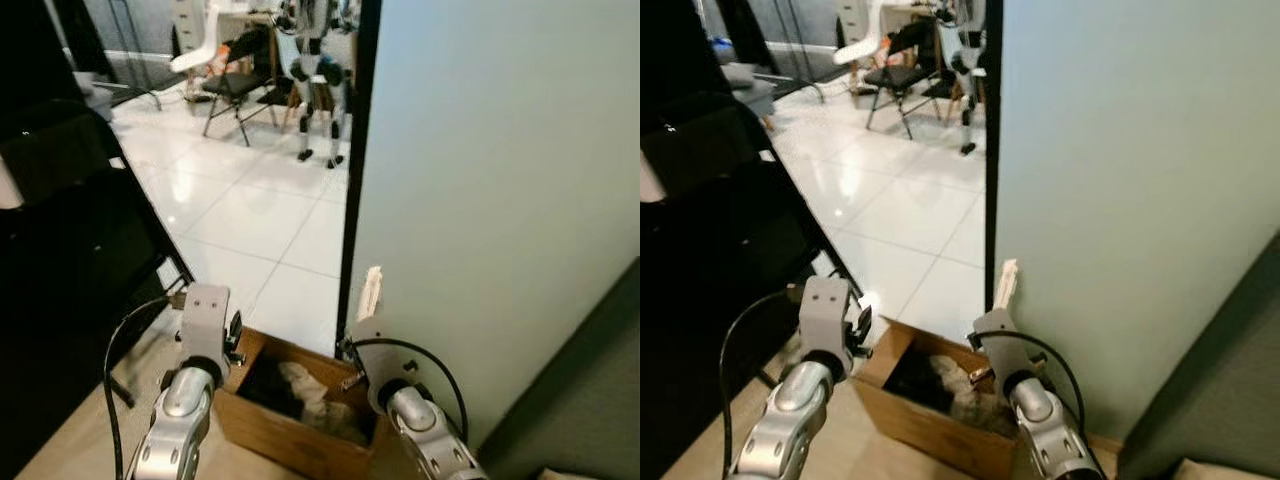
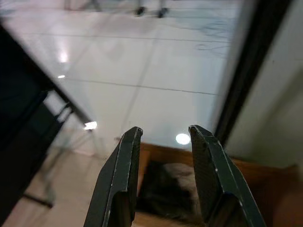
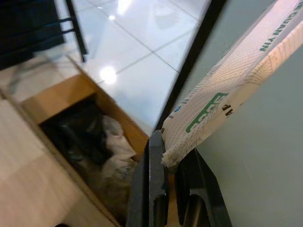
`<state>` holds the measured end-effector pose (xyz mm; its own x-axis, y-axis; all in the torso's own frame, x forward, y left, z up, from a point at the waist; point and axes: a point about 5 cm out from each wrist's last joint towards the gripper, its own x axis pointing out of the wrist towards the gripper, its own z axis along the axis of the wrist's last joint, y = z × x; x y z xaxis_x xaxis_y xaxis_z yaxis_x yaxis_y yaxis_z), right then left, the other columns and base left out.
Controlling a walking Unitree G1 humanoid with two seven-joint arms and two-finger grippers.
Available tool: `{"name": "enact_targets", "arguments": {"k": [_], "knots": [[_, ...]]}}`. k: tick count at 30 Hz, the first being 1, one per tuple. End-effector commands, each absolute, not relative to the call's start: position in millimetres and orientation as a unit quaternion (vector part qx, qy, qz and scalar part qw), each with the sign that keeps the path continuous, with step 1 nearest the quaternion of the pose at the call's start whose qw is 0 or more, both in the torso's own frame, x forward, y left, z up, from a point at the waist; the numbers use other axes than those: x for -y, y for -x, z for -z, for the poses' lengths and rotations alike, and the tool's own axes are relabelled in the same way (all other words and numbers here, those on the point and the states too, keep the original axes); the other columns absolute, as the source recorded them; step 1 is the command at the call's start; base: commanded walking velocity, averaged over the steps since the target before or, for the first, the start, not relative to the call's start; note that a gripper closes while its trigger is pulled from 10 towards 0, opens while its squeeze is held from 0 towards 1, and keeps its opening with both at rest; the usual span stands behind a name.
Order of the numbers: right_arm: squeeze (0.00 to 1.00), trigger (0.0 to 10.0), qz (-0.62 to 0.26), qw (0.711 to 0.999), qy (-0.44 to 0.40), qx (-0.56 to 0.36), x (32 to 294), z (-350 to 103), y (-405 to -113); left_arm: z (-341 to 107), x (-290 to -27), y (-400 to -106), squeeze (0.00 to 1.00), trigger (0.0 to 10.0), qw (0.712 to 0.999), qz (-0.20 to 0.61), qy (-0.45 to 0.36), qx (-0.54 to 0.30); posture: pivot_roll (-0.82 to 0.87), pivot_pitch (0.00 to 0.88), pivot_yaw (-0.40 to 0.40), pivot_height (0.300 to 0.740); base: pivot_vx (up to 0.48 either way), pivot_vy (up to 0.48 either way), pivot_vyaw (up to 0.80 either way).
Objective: Clean up the room
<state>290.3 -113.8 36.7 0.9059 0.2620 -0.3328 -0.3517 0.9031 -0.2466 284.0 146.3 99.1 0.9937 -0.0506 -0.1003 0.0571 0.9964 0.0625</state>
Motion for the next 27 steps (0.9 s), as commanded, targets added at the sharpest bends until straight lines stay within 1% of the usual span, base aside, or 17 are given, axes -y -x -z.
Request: {"name": "enact_targets", "arguments": {"k": [1, 14, 15, 22, 27], "knots": [[0.00, 10.0, -0.156, 0.964, 0.149, -0.158, 114.5, -32.9, -287.3, -97.1, -145.9, -282.8, 0.00, 10.0, 0.997, 0.029, -0.037, -0.059, -0.01, 0.085, 0.024, 0.740, 0.000, 0.000, 0.00], [0.00, 10.0, -0.154, 0.964, 0.144, -0.162, 114.7, -31.9, -286.5, -95.4, -149.0, -282.1, 0.00, 10.0, 0.997, 0.021, -0.040, -0.065, -0.01, 0.086, 0.025, 0.740, 0.000, 0.000, 0.00], [0.00, 10.0, -0.152, 0.965, 0.141, -0.163, 114.9, -31.8, -286.6, -95.4, -149.4, -282.3, 0.00, 10.0, 0.997, 0.020, -0.039, -0.065, 0.00, 0.086, 0.025, 0.740, 0.000, 0.322, 0.00], [0.00, 10.0, -0.146, 0.966, 0.136, -0.166, 115.9, -31.1, -286.4, -96.0, -149.8, -283.2, 0.00, 10.0, 0.997, 0.021, -0.041, -0.065, 0.00, 0.084, 0.031, 0.740, 0.000, 0.480, -0.70], [0.00, 10.0, -0.147, 0.966, 0.137, -0.164, 114.9, -30.9, -285.7, -95.8, -149.0, -284.0, 0.00, 10.0, 0.997, 0.024, -0.044, -0.066, -0.01, 0.080, 0.035, 0.740, 0.000, 0.473, 0.00]]}}
